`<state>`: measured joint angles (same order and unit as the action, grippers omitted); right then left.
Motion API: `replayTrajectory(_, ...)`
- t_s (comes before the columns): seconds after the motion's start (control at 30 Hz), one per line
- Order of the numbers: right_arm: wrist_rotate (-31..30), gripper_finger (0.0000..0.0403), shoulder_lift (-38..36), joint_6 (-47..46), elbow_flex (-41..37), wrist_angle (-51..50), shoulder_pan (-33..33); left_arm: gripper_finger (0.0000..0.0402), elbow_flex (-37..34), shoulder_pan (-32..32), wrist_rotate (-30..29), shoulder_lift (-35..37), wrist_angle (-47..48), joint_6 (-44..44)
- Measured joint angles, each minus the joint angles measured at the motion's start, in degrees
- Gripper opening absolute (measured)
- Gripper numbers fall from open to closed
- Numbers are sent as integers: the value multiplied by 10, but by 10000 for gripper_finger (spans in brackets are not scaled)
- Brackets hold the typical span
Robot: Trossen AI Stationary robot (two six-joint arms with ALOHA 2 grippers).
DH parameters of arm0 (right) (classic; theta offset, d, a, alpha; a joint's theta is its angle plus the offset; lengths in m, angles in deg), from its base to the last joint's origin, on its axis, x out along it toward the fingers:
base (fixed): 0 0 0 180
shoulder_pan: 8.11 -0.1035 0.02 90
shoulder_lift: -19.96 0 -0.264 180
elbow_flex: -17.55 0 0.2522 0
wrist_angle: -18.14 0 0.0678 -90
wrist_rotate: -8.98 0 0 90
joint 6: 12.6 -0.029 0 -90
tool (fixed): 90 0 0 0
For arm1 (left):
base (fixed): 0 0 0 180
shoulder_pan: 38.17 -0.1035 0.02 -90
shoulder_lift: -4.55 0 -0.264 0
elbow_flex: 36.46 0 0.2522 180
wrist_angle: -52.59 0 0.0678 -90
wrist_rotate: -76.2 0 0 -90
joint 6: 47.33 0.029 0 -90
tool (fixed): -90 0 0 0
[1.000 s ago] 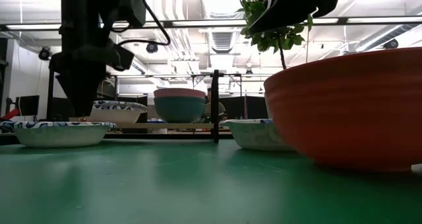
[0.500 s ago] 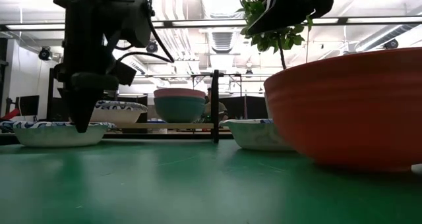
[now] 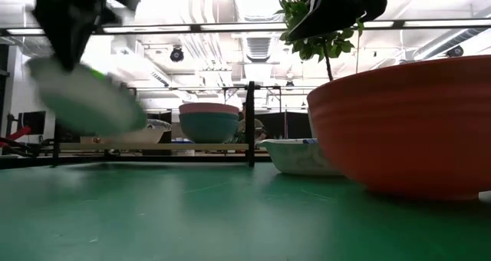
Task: Place and stack bowls onto a shelf
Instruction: Stack the white and blue bowl on top of the white and blue bowl
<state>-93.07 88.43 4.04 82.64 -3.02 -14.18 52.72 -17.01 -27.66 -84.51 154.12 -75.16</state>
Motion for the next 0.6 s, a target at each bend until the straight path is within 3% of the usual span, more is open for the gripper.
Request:
replayTrajectory(0.1,0,27,0,-1,0,0,1,1,67,5,-69,4,20,58)
replayTrajectory(0.27,0,27,0,-1,0,0,1,0,121,-25,-143,39,21,108)
replayTrajectory(0.37,0,27,0,-1,0,0,1,0,115,-62,-195,69,22,112)
replayTrajectory(0.6,0,27,0,-1,0,0,1,0,17,-197,-221,149,-7,127)
